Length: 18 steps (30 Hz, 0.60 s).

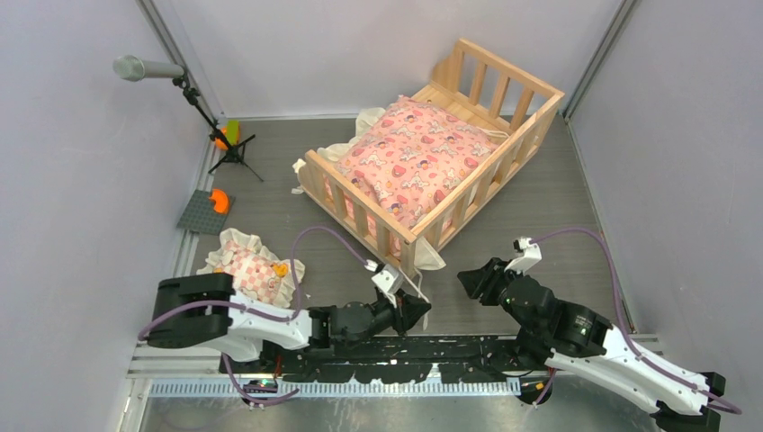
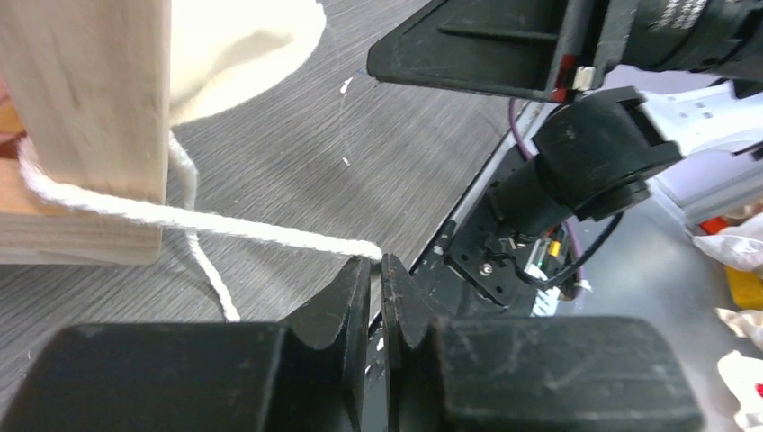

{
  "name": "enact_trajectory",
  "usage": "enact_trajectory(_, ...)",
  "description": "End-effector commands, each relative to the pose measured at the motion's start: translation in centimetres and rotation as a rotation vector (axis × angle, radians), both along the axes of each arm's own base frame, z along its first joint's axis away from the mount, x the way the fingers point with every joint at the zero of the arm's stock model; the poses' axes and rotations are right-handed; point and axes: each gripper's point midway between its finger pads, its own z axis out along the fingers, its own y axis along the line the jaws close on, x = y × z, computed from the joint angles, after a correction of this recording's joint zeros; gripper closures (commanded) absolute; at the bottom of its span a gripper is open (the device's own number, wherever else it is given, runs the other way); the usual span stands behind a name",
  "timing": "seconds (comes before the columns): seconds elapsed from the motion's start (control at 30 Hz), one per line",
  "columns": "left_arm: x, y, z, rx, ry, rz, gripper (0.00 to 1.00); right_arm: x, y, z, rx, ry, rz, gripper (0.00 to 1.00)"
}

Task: Set up the pet bed
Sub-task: Cross the ropes on the bed frame.

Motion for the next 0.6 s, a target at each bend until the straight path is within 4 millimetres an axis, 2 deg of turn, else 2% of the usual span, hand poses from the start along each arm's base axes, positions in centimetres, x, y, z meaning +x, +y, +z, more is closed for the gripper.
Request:
enact_trajectory(0.0,1.7,-0.4,2.1,-0.134,-0.046,0.133,0.88,0.4,-0.2,1.6,0.014,-0.018,-0.028,0.59)
enact_trajectory(0.3,2.7,-1.0,-0.7,-0.177,-0.032,0.228,0.85,0.4,-0.5,1.8,0.007,-0.021,-0.033,0.59)
enact_trajectory(0.57,3.8,0.9,-2.2,-0.133,-0.061,0.315,0.84,0.5,-0.7,1.8,-0.003,-0.024,-0.043,0.59)
